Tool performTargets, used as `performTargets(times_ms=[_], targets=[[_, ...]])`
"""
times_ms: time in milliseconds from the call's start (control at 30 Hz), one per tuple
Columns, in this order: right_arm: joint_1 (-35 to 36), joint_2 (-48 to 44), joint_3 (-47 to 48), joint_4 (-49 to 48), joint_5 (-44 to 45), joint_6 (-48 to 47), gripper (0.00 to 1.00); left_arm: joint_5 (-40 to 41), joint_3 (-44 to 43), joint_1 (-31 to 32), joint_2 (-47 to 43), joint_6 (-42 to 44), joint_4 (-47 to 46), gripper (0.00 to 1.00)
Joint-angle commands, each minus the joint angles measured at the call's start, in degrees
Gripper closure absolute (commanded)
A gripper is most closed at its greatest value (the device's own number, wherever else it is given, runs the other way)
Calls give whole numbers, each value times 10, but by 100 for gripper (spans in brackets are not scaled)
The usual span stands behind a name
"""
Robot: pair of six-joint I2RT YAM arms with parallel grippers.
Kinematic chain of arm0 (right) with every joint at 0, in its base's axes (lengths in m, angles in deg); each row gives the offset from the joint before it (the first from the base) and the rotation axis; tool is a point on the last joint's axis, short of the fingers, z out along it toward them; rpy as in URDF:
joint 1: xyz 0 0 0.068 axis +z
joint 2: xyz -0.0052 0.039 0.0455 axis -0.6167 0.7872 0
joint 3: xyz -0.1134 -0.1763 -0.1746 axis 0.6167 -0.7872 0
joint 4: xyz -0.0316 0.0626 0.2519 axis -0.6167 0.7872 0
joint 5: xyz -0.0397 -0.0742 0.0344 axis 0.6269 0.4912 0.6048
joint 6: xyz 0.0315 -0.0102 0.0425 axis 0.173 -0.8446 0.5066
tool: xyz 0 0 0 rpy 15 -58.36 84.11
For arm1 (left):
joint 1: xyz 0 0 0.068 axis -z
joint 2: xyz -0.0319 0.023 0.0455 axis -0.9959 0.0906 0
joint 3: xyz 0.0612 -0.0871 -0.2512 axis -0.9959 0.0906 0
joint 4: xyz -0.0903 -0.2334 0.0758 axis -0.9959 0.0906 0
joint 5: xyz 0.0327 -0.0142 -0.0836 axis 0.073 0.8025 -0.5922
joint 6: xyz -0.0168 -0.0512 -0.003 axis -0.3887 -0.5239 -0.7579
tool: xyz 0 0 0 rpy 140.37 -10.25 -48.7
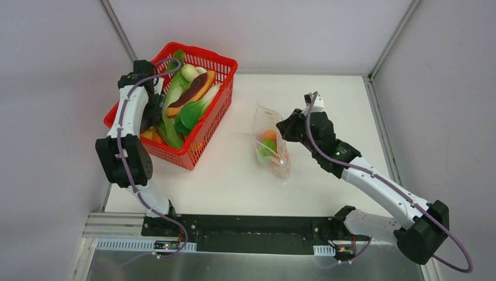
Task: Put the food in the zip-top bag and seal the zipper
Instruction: Pick up the fake vegetable from the bin.
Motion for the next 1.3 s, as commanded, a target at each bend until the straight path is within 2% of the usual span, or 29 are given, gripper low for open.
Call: performTargets(times_ms=[0,100,267,567,933,1033,1267], targets=[[-2,-10,2,-25,-7,4,99,-74,0,-7,-91,-16,21,77],[-2,-13,0,-25,-10,10,99,-94,28,-7,-142,-14,1,79],[-3,-10,1,-25,-17,13,99,-142,43,-7,-178,-28,4,79],[-2,-13,-2,-25,-18,19,99,-330,80,-6,-199,-91,-34,76],[-3,-14,-2,-25,-20,23,99,-497,167,-6,-243,-321,-243,75],[-3,-16,-3,-25,-20,26,99,-521,176,-6,-266,-369,-290,75],[-3,-17,-4,-32,-28,33,99,-525,193,-5,-334,-420,-333,75]])
